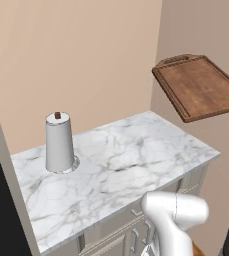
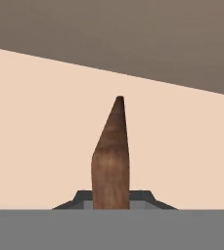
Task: Move the cutting board and knife to the sink. Then move spray from the cabinet to the counter.
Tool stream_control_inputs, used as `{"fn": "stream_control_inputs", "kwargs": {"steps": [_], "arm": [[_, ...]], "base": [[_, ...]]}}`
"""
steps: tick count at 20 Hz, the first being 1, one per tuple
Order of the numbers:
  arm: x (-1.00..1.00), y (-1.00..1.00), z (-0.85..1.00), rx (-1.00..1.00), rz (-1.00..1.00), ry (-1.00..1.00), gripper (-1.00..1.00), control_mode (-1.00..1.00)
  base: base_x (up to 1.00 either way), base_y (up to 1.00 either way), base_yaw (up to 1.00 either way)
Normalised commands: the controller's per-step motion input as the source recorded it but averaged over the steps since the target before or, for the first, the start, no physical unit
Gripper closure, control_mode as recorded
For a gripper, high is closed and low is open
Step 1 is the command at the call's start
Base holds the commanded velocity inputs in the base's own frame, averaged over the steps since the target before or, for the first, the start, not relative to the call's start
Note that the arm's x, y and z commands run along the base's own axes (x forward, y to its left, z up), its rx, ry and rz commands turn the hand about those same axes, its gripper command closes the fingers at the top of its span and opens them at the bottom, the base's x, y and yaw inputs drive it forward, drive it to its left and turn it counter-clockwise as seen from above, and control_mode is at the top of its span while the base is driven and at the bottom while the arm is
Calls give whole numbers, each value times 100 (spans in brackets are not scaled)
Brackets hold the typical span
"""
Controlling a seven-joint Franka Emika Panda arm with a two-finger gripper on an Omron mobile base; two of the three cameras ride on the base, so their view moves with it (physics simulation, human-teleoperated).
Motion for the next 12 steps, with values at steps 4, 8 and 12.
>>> {"fn": "stream_control_inputs", "kwargs": {"steps": [4, 8, 12], "arm": [[-3, 20, -31, 3, 0, -1, 100, -100], [0, 27, -33, 0, 0, 0, 100, -100], [-4, 7, -1, 0, 0, 0, 100, 100]], "base": [[0, 0, 0], [0, 0, 0], [-37, 19, 0]]}}
